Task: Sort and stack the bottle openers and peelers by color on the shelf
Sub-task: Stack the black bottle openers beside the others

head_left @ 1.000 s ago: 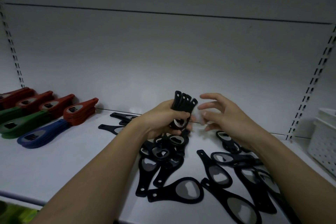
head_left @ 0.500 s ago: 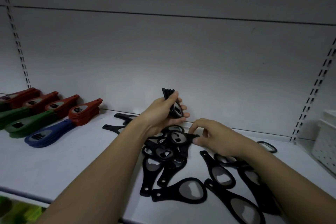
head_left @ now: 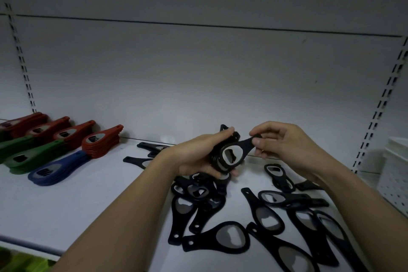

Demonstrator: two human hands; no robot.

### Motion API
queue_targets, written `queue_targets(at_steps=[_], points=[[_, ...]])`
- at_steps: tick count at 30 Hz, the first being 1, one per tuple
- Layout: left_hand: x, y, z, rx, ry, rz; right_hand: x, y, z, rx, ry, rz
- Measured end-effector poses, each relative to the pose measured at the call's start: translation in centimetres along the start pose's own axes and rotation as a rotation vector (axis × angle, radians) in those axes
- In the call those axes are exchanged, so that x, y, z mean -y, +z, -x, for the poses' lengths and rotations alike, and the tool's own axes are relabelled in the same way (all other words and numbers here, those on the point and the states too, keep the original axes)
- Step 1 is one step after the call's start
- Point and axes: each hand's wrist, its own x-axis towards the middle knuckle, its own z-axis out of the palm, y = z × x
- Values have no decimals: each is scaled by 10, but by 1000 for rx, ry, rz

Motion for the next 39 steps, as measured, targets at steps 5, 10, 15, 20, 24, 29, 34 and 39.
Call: queue_targets(at_steps=[5, 10, 15, 20, 24, 29, 34, 39], points=[[2, 1, 2, 129, -7, -11, 0, 6, 1, -35, -1, -37], [4, 2, 1, 86, -1, 25, -2, -7, -2, -160, 44, 72], [10, 4, -6, -27, 2, 54, -24, -35, -7, -123, 242, 724], [8, 5, -8, -109, 9, 131, -27, -31, -7, -24, 432, 857], [5, 2, -9, -176, 67, 152, -31, -27, -9, -13, 461, 965], [3, 1, -8, -248, 62, 200, -32, -28, -14, -39, 375, 952], [2, 1, -5, -222, 57, 201, -31, -25, -14, -53, 111, 857], [2, 5, -2, -142, 41, 146, -17, -17, -8, 21, -131, 558]])
